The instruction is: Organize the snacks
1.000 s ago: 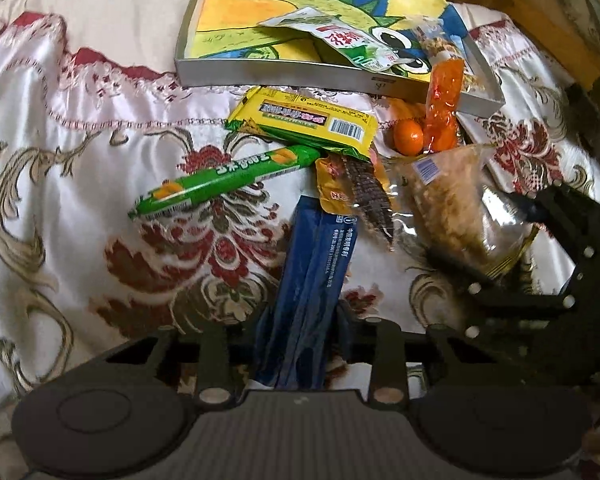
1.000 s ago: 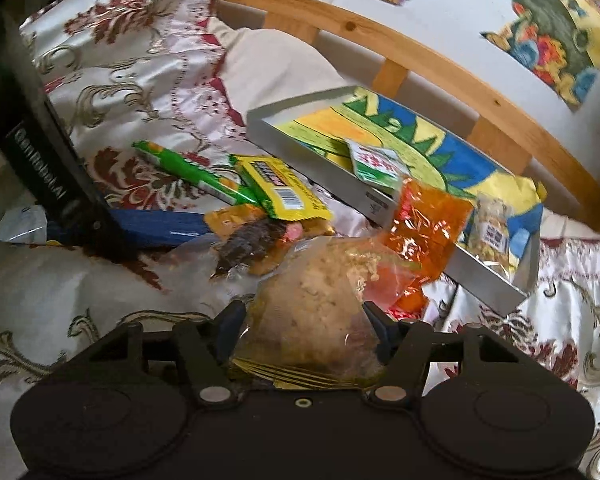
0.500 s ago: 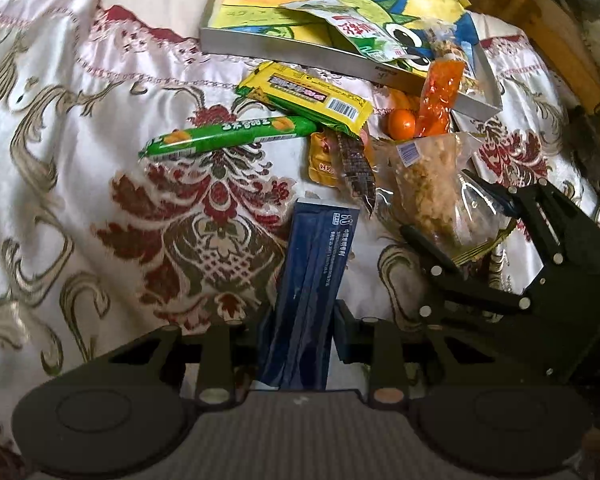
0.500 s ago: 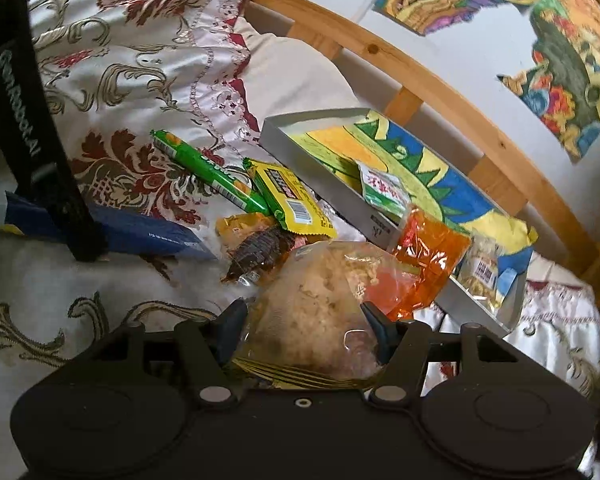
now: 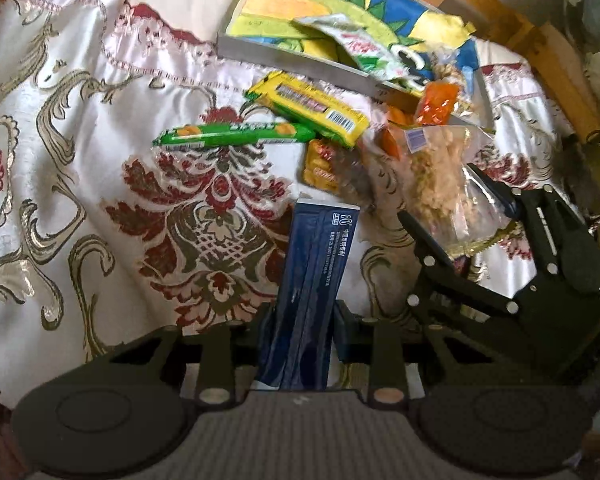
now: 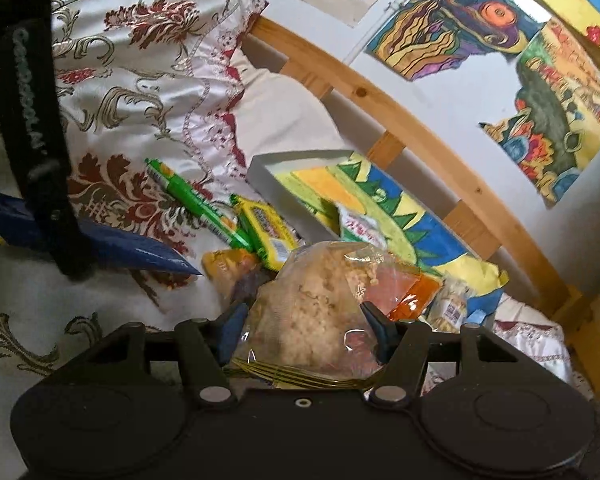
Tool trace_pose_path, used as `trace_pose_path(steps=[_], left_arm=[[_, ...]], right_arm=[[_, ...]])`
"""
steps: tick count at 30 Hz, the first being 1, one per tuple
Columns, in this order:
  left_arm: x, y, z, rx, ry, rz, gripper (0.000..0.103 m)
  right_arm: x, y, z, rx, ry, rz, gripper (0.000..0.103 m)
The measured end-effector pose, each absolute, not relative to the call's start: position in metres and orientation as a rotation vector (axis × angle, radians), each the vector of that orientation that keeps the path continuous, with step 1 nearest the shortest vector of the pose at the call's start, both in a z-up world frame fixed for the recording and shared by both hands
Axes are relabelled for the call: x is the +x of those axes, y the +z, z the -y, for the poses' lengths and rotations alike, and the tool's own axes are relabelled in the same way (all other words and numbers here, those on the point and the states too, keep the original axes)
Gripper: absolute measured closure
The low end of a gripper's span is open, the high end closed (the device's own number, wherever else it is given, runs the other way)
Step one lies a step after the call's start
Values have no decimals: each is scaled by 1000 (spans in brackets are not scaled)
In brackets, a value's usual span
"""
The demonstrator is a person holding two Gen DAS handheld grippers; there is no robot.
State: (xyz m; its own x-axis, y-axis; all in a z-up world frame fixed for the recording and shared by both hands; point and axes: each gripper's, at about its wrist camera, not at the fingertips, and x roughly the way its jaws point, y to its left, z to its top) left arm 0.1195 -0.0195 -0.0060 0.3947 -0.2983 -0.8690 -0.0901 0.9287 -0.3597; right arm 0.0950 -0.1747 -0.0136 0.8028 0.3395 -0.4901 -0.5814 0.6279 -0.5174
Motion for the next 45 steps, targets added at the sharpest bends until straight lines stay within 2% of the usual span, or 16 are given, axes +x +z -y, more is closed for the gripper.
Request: trace_pose_path(steps=[10,22,23,24,25,27,33,35,36,37,39,41,45], left_arm=[[126,25,22,-330,-80,-986,70],[183,62,60,-287,-42,-820,70],[191,65,64,-286,-43,-811,70],[198,66,68,-284,-43,-804,70],[206,69,72,-277,-43,-795,70],[223,71,79,-265,-41,-777,70],[252,64,91,-281,-33,-789,70],[256,60,92,-284,-36,-795,70],[258,58,92,-285,-37,-797,70],[260,56,92,-285,-40,-799,70],[263,54,93,-288,-45,-801,70],[266,52,93,-288,-48,-808,70],[273,48,97,-292,-58,-814,70]], right_arm=[[103,2,184,-630,464,-310,40],[134,34,212,-491,307,-193,40],[141,36,216,-472,293,-189,43],[146,37,218,-459,283,-192,77],[155,38,220,-456,264,-198,88],[170,37,230,-413,258,-206,81],[204,13,257,-285,273,-434,80],[199,15,264,-221,280,-485,61],[197,18,268,-176,285,-515,38],[190,20,273,-129,296,-540,24],[179,23,277,-79,314,-559,20],[175,20,270,-112,326,-579,20],[184,5,257,-162,309,-671,24]])
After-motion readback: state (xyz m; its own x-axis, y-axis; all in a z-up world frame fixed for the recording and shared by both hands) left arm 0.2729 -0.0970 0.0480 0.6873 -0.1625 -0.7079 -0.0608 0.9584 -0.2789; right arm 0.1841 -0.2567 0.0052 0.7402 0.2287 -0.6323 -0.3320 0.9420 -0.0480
